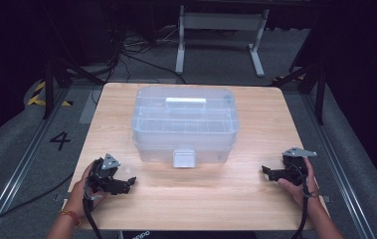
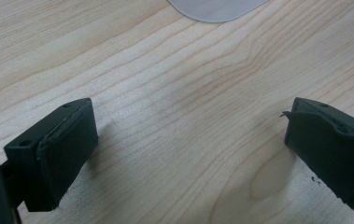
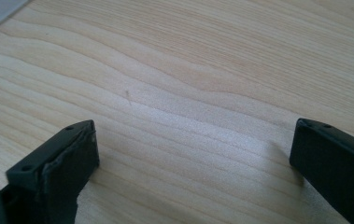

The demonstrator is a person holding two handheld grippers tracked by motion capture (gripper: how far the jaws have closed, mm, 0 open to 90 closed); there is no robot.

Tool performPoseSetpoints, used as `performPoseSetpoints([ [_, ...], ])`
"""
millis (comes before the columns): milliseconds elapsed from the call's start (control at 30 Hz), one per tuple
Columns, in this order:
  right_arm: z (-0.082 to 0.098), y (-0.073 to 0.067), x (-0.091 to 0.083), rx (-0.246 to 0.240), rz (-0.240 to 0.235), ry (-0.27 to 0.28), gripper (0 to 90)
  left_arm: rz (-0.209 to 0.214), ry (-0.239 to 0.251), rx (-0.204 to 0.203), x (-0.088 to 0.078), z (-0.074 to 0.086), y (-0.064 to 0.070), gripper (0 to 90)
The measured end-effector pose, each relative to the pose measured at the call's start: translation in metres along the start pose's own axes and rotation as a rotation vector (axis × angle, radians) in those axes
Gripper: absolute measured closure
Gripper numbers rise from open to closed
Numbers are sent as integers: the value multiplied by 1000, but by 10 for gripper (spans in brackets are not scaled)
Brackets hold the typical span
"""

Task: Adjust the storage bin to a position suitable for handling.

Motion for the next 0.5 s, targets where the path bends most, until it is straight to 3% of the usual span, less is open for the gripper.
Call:
performPoseSetpoints([
  [500, 0, 0, 0, 11, 19, -5, 12, -2, -1, 3, 0, 0, -1, 31],
])
Point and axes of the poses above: each handheld gripper's, and its own axes: x roughly forward along the jaws, z roughly out of its underside, y roughly to its right, the point moved 8 cm from there along x, roughly forward along the jaws, and after that the axes turned 7 degrees about y, right-handed, at the moved point
